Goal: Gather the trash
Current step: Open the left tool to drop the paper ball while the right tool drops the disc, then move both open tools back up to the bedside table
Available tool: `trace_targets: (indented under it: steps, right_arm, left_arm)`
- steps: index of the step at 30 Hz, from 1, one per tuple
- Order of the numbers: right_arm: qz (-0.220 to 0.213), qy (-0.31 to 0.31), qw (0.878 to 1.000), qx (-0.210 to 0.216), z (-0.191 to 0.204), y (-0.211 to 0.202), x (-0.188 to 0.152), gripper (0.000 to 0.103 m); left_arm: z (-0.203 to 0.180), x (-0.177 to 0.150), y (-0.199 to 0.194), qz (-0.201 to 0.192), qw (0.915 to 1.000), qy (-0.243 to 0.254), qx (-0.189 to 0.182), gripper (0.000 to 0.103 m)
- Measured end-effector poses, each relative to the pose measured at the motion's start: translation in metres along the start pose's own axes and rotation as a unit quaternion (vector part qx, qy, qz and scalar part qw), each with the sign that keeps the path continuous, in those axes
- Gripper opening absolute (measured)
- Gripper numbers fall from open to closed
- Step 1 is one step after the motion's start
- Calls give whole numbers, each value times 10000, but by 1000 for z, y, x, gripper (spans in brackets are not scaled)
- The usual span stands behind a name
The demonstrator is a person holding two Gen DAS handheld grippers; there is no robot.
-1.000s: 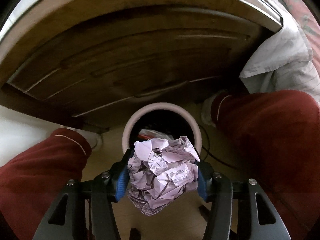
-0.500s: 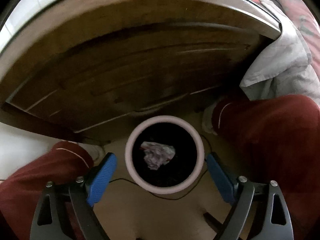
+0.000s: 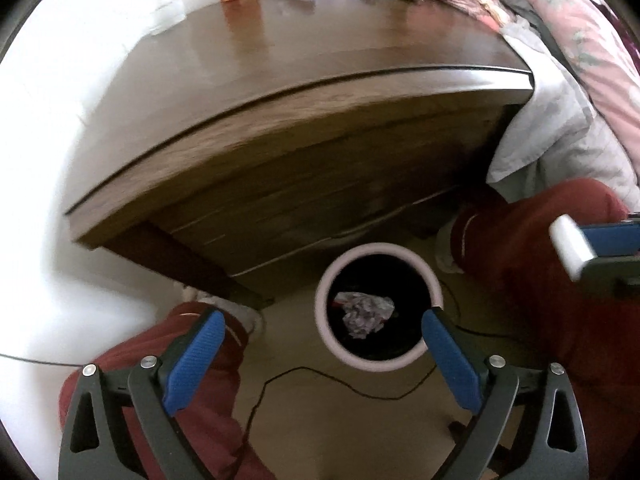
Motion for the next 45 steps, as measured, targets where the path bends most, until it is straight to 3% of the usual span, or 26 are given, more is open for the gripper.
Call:
trace_targets:
  steps: [8,16,20,22,36,45]
  right_arm:
    - [449,-155,9988,-149,4,37,20,50]
    - [632,-297,9967,-418,9,55,36,53]
    - [479,-299,9980,-295,10,45,38,69]
    - [463,-301,9980,-306,10,41,38,71]
    - [-2,-152,9993,-336,4,-4,37,75]
    - [-223,4,9996,-157,-11,-28,34,79]
  left_arm:
    - [16,-2,-11,-113,9996,-242,-70,99]
    - [26,1,-11,-137,9984,-481,-253,99]
    - [27,3,-11,-152,9981,-512,-295,99]
    - [28,3,-11,-155,9980,-532,-306,99]
    - [25,16,-44,-524,9967,-478,-393,99]
    - [27,74,-93,-1111,9924,-358,-377,99]
Point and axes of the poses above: each gripper's, at about its wrist camera, not at the fingertips, and y roughly the way its jaws point, z to its left, x to its top, the point moved 6 cm from there along y, roughly the way its jaws point, and after that the axes turned 13 degrees about z, right-handed, at the moved point
